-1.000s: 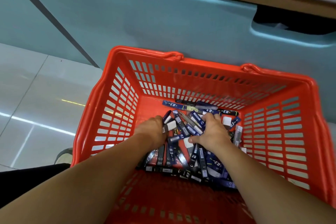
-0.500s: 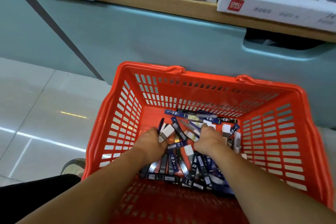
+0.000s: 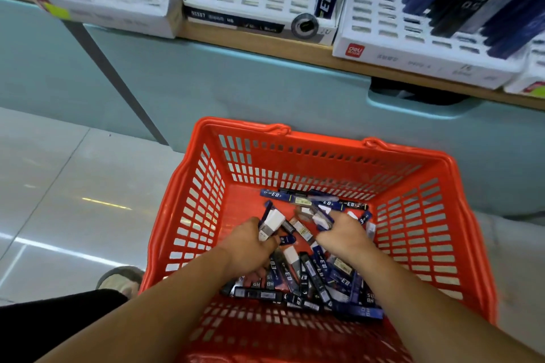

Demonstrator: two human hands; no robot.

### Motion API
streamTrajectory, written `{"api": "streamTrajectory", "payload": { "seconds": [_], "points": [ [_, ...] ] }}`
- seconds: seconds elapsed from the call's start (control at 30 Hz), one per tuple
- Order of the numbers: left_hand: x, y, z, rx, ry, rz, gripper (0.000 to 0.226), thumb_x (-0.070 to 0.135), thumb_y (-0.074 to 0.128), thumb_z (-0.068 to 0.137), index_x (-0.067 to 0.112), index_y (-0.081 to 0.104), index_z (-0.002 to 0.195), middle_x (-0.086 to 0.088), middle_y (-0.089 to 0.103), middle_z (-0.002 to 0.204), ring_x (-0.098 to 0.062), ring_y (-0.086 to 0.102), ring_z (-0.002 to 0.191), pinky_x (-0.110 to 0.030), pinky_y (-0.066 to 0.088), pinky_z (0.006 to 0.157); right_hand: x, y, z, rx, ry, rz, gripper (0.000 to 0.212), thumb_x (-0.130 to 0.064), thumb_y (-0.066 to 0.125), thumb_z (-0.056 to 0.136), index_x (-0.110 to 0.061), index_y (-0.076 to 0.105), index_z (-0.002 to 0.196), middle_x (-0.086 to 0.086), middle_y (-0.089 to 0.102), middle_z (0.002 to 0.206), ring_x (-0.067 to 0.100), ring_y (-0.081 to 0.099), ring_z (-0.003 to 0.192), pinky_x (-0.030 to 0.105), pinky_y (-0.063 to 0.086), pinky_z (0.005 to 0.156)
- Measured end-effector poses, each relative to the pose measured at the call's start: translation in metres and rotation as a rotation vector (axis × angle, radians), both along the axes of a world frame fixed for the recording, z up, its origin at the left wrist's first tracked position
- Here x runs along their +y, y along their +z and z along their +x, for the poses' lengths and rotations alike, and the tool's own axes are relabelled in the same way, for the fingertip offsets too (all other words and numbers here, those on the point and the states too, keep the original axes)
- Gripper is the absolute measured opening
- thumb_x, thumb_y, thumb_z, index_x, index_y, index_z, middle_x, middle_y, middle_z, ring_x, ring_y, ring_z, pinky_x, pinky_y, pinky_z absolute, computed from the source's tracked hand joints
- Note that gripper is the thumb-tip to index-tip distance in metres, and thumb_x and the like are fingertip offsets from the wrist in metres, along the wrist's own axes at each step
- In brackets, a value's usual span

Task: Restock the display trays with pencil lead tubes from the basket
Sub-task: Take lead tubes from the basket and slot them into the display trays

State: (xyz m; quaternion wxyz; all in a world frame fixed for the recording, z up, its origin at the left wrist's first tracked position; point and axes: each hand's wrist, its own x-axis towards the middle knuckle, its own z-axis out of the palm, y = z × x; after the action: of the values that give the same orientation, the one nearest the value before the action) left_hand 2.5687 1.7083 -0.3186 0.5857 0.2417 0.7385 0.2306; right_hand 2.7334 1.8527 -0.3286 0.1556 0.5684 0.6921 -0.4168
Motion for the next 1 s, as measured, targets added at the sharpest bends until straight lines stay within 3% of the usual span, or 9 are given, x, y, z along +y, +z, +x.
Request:
{"api": "streamTrajectory", "payload": {
  "seconds": [0.13, 0.27, 0.43, 0.6, 0.67, 0.77, 0.9, 1.0],
  "points": [
    [-0.006, 0.011, -0.002, -0.016, -0.001, 0.02, 0.024, 0.03, 0.058, 0.105, 0.018, 0.046, 0.122, -0.016, 0.069, 0.082, -0.026, 0.072, 0.061, -0.051, 0.065, 0.068, -0.002, 0.007, 0.01, -0.1, 0.008, 0.013, 0.028, -0.014, 0.075, 0.079, -0.018, 0.065, 0.105, -0.001, 0.069, 0.09, 0.016, 0.067, 0.081, 0.035, 0.06, 0.079],
    [-0.011, 0.032, -0.006, -0.008, -0.005, 0.057, 0.021, 0.03, 0.058, 0.105, 0.017, 0.047, 0.118, -0.018, 0.069, 0.082, -0.032, 0.072, 0.064, -0.057, 0.063, 0.07, -0.004, 0.026, 0.016, -0.161, 0.039, -0.033, 0.054, -0.021, 0.076, 0.088, -0.011, 0.05, 0.134, 0.001, 0.059, 0.109, 0.02, 0.061, 0.098, 0.03, 0.053, 0.083],
    [-0.012, 0.061, -0.004, 0.045, -0.043, 0.12, 0.031, 0.028, 0.058, 0.105, 0.012, 0.044, 0.127, -0.014, 0.07, 0.078, -0.023, 0.071, 0.057, -0.036, 0.061, 0.053, -0.011, 0.057, 0.019, -0.127, 0.066, -0.04, 0.07, -0.037, 0.074, 0.092, -0.015, 0.04, 0.15, 0.007, 0.057, 0.14, 0.027, 0.059, 0.121, 0.034, 0.05, 0.095],
    [-0.012, 0.088, 0.004, 0.028, -0.091, 0.198, 0.035, 0.027, 0.057, 0.106, 0.015, 0.04, 0.135, -0.01, 0.068, 0.07, -0.02, 0.068, 0.052, -0.032, 0.056, 0.048, -0.017, 0.084, 0.018, -0.046, -0.047, 0.011, 0.053, -0.042, 0.078, 0.085, -0.013, 0.058, 0.125, 0.003, 0.07, 0.109, 0.019, 0.067, 0.092, 0.032, 0.055, 0.074],
    [-0.011, 0.103, 0.004, 0.018, -0.112, 0.243, 0.032, 0.027, 0.056, 0.106, 0.013, 0.042, 0.132, -0.009, 0.068, 0.07, -0.02, 0.067, 0.053, -0.033, 0.058, 0.05, -0.017, 0.103, 0.015, 0.012, -0.076, 0.019, 0.036, -0.039, 0.078, 0.084, -0.013, 0.067, 0.106, 0.0, 0.074, 0.087, 0.014, 0.069, 0.073, 0.028, 0.056, 0.064],
    [-0.011, 0.133, 0.004, -0.014, -0.132, 0.325, 0.02, 0.027, 0.055, 0.106, 0.013, 0.047, 0.118, -0.012, 0.068, 0.075, -0.027, 0.068, 0.06, -0.042, 0.06, 0.061, -0.017, 0.144, 0.004, 0.251, -0.178, -0.082, 0.023, -0.035, 0.074, 0.091, -0.013, 0.068, 0.093, -0.003, 0.061, 0.056, 0.01, 0.048, 0.037, 0.02, 0.033, 0.04],
    [-0.009, 0.183, 0.002, -0.053, -0.133, 0.441, 0.017, 0.025, 0.056, 0.106, 0.011, 0.048, 0.112, -0.014, 0.069, 0.075, -0.033, 0.069, 0.065, -0.038, 0.059, 0.056, -0.02, 0.21, -0.02, 0.469, -0.242, -0.2, 0.033, -0.047, 0.068, 0.095, -0.016, 0.067, 0.105, 0.002, 0.058, 0.066, 0.01, 0.036, 0.044, 0.02, 0.024, 0.045],
    [-0.01, 0.226, -0.002, -0.112, -0.119, 0.508, 0.018, 0.026, 0.056, 0.106, 0.01, 0.051, 0.113, -0.016, 0.067, 0.078, -0.033, 0.069, 0.066, -0.036, 0.058, 0.055, -0.021, 0.259, -0.033, 0.555, -0.215, -0.258, 0.038, -0.054, 0.069, 0.092, -0.02, 0.071, 0.108, 0.005, 0.055, 0.09, 0.009, 0.035, 0.045, 0.021, 0.024, 0.045]
  ]
}}
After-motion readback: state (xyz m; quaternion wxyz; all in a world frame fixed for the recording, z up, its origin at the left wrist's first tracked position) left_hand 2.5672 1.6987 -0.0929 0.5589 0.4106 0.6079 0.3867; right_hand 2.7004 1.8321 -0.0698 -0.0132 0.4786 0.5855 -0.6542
